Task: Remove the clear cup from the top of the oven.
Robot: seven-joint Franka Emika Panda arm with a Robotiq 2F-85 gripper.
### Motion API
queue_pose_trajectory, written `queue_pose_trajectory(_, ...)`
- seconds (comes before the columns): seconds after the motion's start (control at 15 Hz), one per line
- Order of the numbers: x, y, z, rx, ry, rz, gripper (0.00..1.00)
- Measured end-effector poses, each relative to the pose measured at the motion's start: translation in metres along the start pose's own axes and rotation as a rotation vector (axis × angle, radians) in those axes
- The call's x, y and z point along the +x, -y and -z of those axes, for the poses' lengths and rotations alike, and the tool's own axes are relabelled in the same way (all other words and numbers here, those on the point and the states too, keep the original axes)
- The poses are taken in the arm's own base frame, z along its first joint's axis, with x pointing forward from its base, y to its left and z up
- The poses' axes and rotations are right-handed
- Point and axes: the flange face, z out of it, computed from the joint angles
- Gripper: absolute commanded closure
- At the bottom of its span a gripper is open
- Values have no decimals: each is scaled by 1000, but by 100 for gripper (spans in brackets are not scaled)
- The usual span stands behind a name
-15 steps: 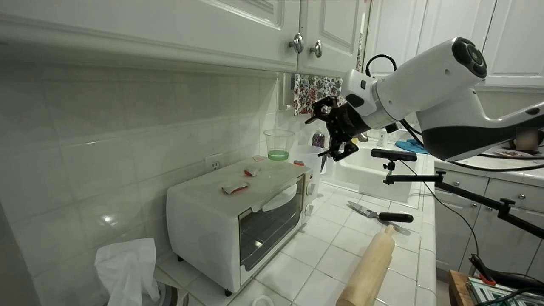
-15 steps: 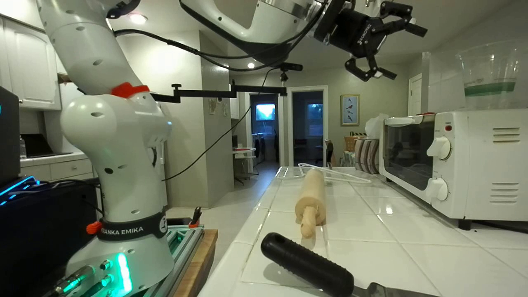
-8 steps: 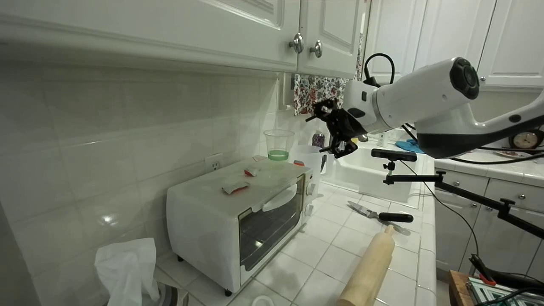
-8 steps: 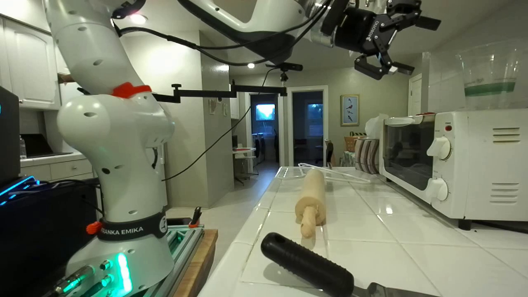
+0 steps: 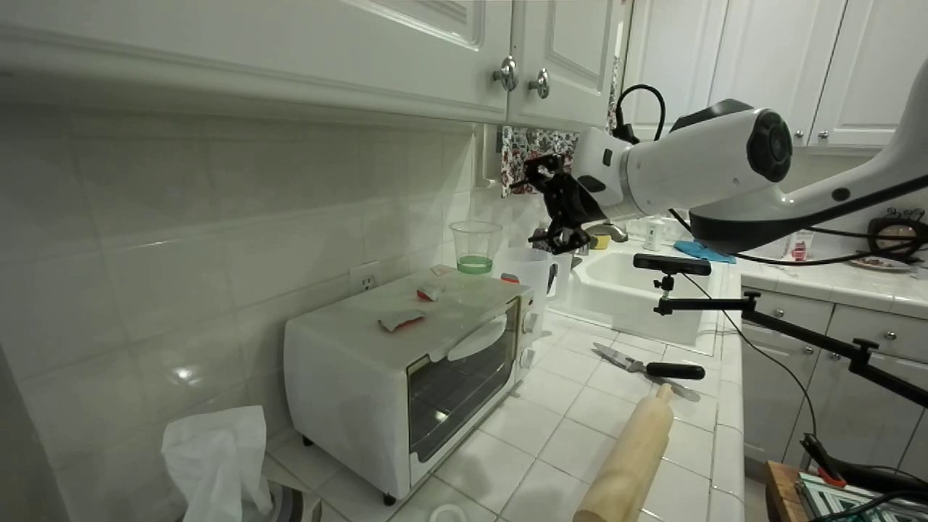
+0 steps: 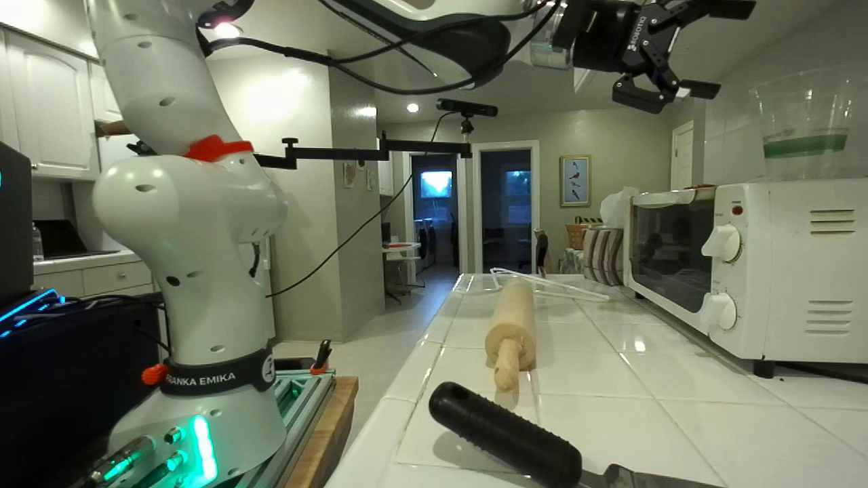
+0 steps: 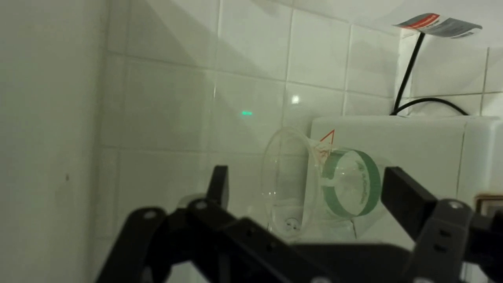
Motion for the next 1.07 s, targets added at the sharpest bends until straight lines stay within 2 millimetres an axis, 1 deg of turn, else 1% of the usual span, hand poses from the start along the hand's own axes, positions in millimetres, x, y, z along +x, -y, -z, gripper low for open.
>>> queue_pose_trajectory(0.13,3,-2,-9,-7,0,-23,0)
queue_pose_trajectory(0.33,10,1,-21,5,-7,-65,1)
queue_pose_trajectory(0.4,12,3,-25,11,-15,-77,11)
queue_pose_trajectory(0.6,19,5,-32,22,-41,-102,22)
queue_pose_trajectory(0.67,20,5,-34,22,-49,-109,18)
queue_pose_trajectory(0.8,23,5,-36,23,-66,-119,29)
queue_pose_trajectory(0.87,25,4,-37,23,-73,-122,36)
queue_pose_trajectory(0.93,25,4,-38,23,-78,-124,39)
queue_pose_trajectory(1.0,26,4,-39,23,-80,-130,39)
queue_pose_trajectory(1.07,27,5,-40,24,-82,-134,49)
